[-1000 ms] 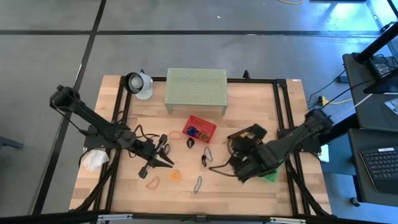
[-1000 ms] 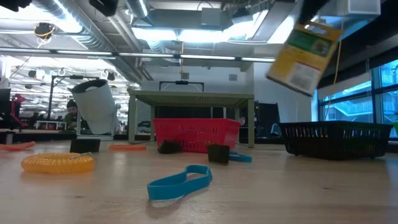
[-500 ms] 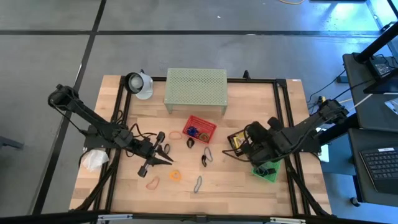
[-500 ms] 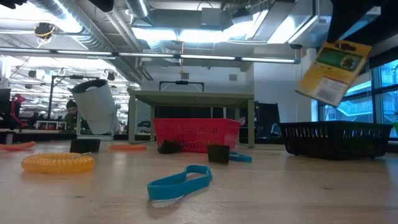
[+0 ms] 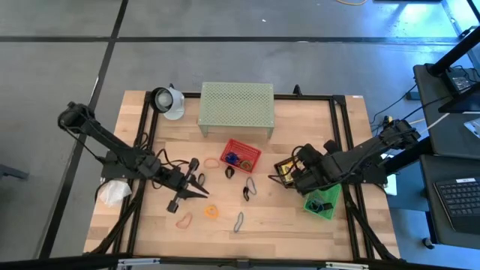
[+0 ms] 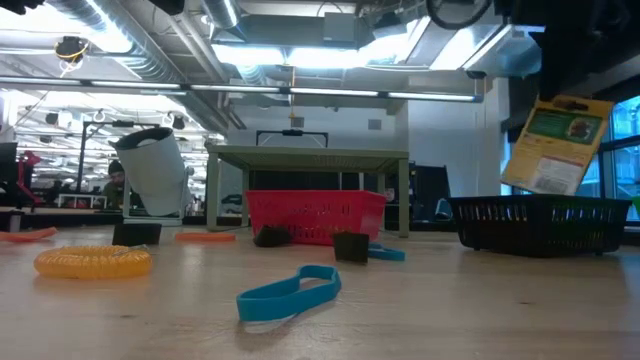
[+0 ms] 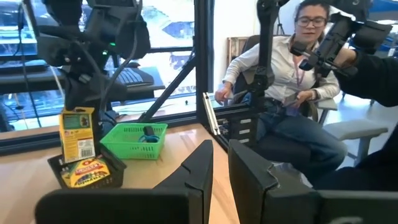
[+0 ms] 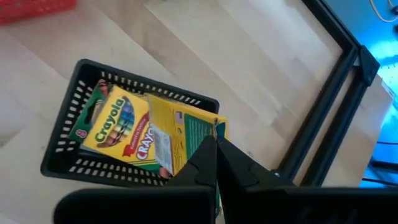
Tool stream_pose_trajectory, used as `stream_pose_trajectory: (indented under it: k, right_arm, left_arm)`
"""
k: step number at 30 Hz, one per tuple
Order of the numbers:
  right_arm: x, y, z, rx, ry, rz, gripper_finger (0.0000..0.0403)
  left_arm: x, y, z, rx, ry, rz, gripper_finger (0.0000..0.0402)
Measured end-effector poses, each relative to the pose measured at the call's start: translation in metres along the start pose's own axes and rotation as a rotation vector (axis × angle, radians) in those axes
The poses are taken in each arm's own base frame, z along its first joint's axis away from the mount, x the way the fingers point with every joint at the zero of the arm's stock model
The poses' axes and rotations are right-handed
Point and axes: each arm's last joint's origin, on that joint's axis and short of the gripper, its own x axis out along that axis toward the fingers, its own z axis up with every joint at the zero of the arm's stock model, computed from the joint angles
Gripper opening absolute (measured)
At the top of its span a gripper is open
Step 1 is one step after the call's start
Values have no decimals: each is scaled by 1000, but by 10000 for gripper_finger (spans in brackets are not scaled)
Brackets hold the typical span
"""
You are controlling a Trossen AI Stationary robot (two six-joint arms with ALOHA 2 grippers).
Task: Pick & Place Office Desk Supplies
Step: Put the crayon box into the black bin
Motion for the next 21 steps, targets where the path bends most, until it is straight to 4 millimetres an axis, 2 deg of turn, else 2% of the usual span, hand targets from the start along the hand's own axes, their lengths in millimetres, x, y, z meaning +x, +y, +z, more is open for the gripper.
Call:
stream_pose_trajectory:
  k: [8,15,21]
  right_arm:
    - [8,-3,6,-4,37,-24,0]
    - [9,1,8,13,45,18,0]
    - [27,9,4,0,52,50,0]
  left_arm:
    - [1,10,0,-17,1,47,43]
    - [1,10,-1,-25,4,37,43]
    - [1,10,-1,-33,4,36,43]
